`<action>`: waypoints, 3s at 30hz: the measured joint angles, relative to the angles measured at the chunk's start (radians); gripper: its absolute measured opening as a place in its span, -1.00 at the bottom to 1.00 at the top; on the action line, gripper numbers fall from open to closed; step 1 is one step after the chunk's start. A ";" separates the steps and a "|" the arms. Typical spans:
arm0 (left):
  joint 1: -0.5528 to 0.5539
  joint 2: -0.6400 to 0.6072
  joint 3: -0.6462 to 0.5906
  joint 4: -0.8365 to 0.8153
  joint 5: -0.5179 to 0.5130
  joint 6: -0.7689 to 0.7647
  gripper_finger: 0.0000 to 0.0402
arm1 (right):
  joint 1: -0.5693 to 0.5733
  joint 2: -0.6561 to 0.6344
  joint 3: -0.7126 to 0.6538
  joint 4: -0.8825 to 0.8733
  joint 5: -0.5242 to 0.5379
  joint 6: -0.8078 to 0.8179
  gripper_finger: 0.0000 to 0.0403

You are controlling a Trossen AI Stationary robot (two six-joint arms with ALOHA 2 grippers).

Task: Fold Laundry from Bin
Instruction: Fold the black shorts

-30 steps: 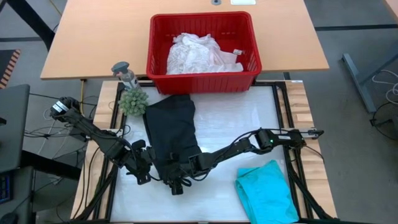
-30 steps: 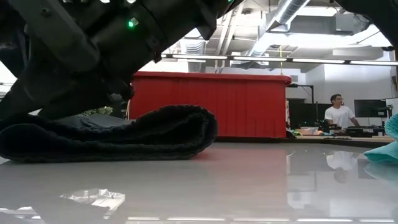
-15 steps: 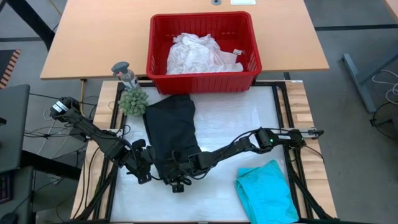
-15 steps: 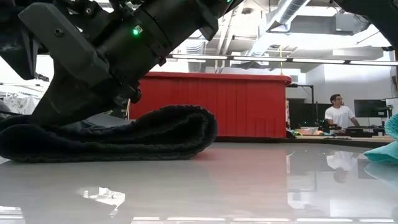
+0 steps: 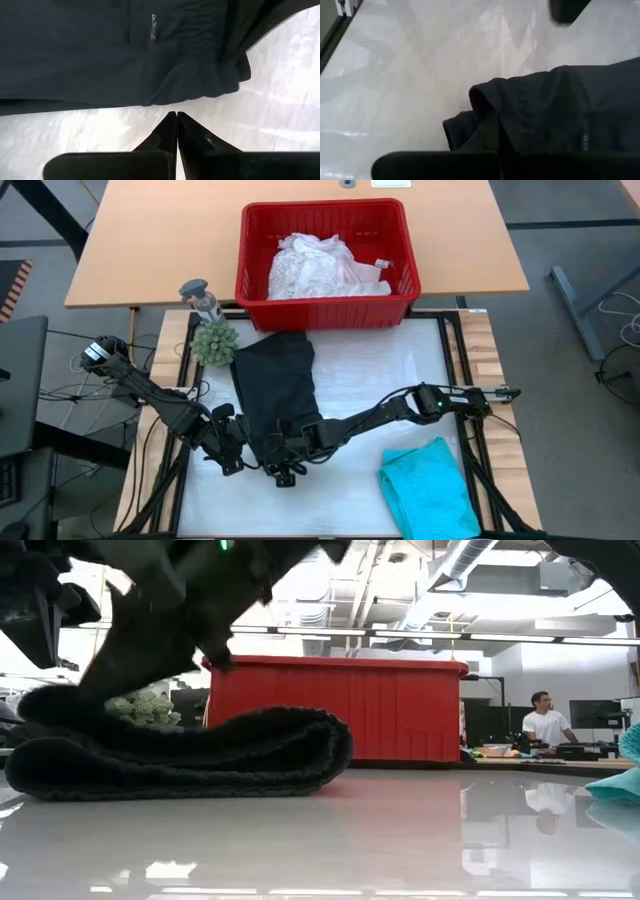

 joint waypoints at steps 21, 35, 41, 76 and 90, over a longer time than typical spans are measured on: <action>-0.016 0.000 0.000 0.021 -0.071 -0.034 -1.00 | 0.066 0.003 0.052 -0.207 -0.042 0.016 -0.80; 0.014 0.000 0.000 0.017 -0.117 0.070 -1.00 | 0.071 -0.002 0.062 -0.212 -0.320 0.027 -0.22; 0.014 0.000 0.000 0.017 -0.138 0.118 -1.00 | 0.070 -0.002 0.104 -0.234 -0.345 0.027 -0.13; 0.016 -0.206 0.000 0.000 -0.259 0.046 -1.00 | 0.133 0.020 0.002 -0.269 -0.059 0.285 -0.92; 0.227 -0.054 -0.001 0.090 -0.243 0.114 -1.00 | 0.130 0.006 -0.012 -0.864 -0.052 0.357 -0.92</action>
